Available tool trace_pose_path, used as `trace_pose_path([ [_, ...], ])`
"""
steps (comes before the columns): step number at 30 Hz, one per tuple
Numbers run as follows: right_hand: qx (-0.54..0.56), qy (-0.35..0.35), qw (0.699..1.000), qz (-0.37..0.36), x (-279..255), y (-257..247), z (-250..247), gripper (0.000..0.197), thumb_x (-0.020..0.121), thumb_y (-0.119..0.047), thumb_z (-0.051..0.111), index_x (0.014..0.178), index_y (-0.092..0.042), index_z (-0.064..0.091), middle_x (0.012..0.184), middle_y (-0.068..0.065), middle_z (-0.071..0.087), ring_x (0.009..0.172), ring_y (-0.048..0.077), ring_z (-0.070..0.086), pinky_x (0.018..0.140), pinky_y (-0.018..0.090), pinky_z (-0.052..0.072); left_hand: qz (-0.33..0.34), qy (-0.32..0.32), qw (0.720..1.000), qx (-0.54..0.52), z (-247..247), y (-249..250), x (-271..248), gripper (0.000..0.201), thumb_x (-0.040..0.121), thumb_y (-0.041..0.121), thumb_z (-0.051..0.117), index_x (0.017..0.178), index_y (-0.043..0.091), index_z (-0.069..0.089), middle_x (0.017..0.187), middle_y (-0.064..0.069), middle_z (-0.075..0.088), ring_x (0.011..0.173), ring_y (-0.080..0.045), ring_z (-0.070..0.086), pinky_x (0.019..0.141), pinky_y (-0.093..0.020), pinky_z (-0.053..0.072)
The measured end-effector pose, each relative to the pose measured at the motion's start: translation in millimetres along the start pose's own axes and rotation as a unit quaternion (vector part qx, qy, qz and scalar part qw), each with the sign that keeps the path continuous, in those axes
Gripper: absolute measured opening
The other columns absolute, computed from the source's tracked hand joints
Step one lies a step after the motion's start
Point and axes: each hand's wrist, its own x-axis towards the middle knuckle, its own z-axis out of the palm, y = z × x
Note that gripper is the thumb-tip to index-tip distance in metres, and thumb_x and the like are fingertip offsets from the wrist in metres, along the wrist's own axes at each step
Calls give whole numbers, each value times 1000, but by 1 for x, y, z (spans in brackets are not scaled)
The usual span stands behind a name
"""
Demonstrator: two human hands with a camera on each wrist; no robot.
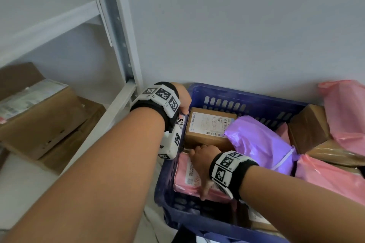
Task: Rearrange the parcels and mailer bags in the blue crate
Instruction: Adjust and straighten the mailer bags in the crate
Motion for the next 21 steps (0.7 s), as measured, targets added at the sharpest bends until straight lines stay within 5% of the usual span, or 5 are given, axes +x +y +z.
trace_pose_path([
  [5, 38, -34, 999, -11, 19, 2, -2, 60, 91, -20, 62, 142, -5, 36, 137, 14, 53, 126, 33, 51, 100, 40, 42, -8, -18, 999, -26, -1, 0, 4, 23, 86, 7, 67, 107, -2, 65, 107, -17, 72, 107, -30, 68, 99, -44, 52],
  [10, 2, -74, 997, -12, 35, -3, -2, 58, 76, -26, 78, 127, -11, 57, 122, 11, 63, 113, 33, 60, 92, 41, 50, 0, 10, 999, 38, -1, 5, -6, 33, 93, 12, 62, 121, -4, 61, 122, -17, 66, 117, -32, 63, 104, -44, 48],
  [15, 4, -27, 1000, -9, 48, 3, 0, 35, 96, -27, 51, 127, -14, 58, 128, 11, 61, 116, 32, 58, 95, 40, 45, 2, 10, 1000, 2, 1, 2, -4, 30, 90, 8, 62, 118, -5, 63, 109, -17, 70, 109, -30, 66, 101, -43, 51],
  [21, 5, -93, 996, -13, 48, 1, -3, 51, 90, -24, 62, 137, -10, 47, 139, 12, 51, 127, 33, 49, 102, 42, 41, -8, 7, 1000, 30, 0, 5, -3, 28, 91, 14, 64, 114, -2, 63, 118, -17, 68, 112, -30, 65, 101, -43, 50],
])
